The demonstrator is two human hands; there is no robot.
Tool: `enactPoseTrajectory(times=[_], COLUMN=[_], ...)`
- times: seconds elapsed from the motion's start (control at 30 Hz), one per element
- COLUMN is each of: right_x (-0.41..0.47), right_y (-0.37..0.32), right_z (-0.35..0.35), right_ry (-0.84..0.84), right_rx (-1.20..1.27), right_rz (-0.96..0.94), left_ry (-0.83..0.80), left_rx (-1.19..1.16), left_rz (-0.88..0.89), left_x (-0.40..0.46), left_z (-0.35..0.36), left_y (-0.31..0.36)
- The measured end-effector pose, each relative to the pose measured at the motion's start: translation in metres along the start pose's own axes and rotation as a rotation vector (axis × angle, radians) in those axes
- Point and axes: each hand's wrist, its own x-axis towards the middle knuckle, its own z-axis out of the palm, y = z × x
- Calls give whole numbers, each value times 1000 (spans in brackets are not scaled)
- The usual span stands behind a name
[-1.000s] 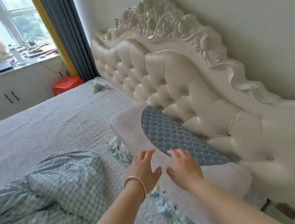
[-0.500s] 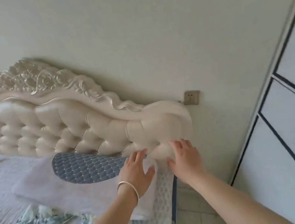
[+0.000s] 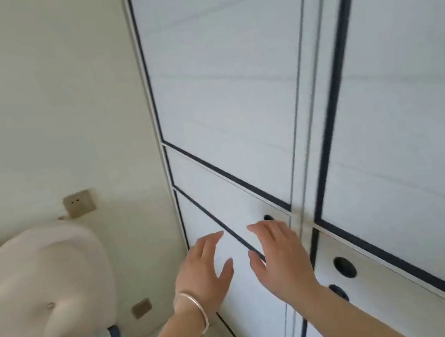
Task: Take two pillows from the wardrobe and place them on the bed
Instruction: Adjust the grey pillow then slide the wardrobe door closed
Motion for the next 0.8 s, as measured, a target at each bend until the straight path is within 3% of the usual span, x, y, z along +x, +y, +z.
enactPoseTrajectory(times=[0.4,0.57,0.8], right_x=[-127,-168,-256], right_y=[72,75,78], right_z=[-142,-202,-302], right_ry=[249,441,657], right_rx=[-341,-417,-664], right_rz=[97,59,50], left_ry=[55,209,341], left_rx=[-283,-299,-355], left_rz=[556,820,1025], left_x=[-24,-48,-115], left_z=[64,67,63], left_y=[179,248,366])
